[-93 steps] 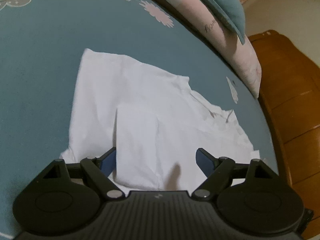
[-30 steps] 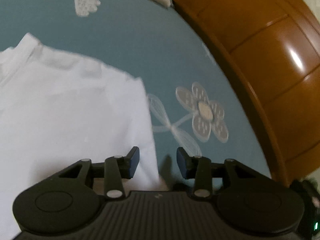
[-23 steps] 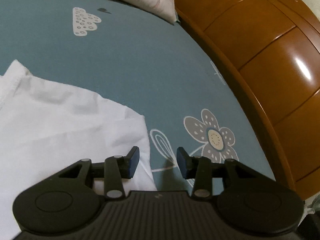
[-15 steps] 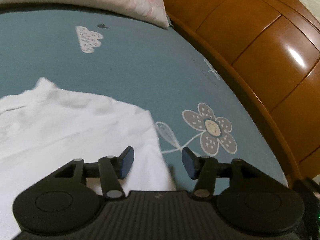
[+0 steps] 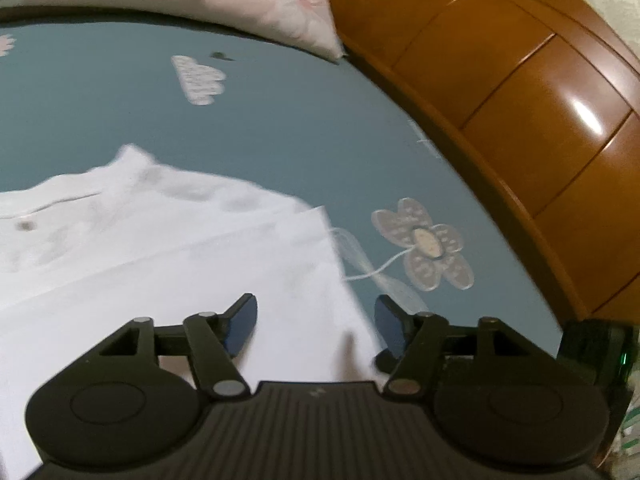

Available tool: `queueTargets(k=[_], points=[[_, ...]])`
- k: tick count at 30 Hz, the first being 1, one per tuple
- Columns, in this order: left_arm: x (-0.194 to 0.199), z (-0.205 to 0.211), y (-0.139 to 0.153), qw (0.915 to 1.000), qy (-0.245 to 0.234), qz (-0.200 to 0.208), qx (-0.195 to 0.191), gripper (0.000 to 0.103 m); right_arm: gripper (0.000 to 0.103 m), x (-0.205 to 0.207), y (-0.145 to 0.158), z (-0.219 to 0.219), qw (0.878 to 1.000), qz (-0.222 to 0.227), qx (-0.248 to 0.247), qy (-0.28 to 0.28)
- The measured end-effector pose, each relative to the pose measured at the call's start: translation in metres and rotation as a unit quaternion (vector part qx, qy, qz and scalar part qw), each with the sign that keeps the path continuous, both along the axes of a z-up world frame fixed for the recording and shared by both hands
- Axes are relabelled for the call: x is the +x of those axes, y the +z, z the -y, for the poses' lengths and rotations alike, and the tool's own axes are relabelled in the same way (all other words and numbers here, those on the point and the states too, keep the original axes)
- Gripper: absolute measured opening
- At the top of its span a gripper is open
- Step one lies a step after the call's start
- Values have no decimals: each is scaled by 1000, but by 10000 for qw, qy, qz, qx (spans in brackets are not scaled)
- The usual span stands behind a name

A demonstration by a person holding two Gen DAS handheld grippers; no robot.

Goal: Fold clothes
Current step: 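Open the left tool to release the hem over the shirt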

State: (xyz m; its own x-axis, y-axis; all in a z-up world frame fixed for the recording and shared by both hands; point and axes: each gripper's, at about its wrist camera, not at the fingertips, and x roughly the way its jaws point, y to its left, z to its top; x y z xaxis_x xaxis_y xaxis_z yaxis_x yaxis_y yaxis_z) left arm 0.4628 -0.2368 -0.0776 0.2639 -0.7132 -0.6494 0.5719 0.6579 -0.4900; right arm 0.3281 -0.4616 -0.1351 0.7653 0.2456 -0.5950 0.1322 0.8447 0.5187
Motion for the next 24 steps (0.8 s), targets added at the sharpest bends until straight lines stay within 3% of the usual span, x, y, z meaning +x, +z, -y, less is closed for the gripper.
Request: queueTargets(k=[7, 10, 12, 14, 22, 24], points=[[24, 65, -25, 9998, -119, -103, -111, 67, 13, -3, 1, -5, 9996, 27, -218, 169], [35, 83, -31, 9998, -93, 159, -67, 68, 13, -5, 0, -5, 9995, 39, -238, 216], [45, 91, -31, 9995, 101, 300, 23, 68, 13, -6, 1, -7, 9992, 49, -309, 250], [52, 95, -29, 9996, 215, 193, 21, 68, 13, -8, 2, -7, 9990, 61, -357, 271], [23, 95, -13, 9995, -129, 282, -21, 74, 15, -10, 2, -5, 9993, 66, -268, 245], [23, 104, -19, 9991, -160, 336, 219, 74, 16, -10, 2, -6, 9992, 62, -302, 239]])
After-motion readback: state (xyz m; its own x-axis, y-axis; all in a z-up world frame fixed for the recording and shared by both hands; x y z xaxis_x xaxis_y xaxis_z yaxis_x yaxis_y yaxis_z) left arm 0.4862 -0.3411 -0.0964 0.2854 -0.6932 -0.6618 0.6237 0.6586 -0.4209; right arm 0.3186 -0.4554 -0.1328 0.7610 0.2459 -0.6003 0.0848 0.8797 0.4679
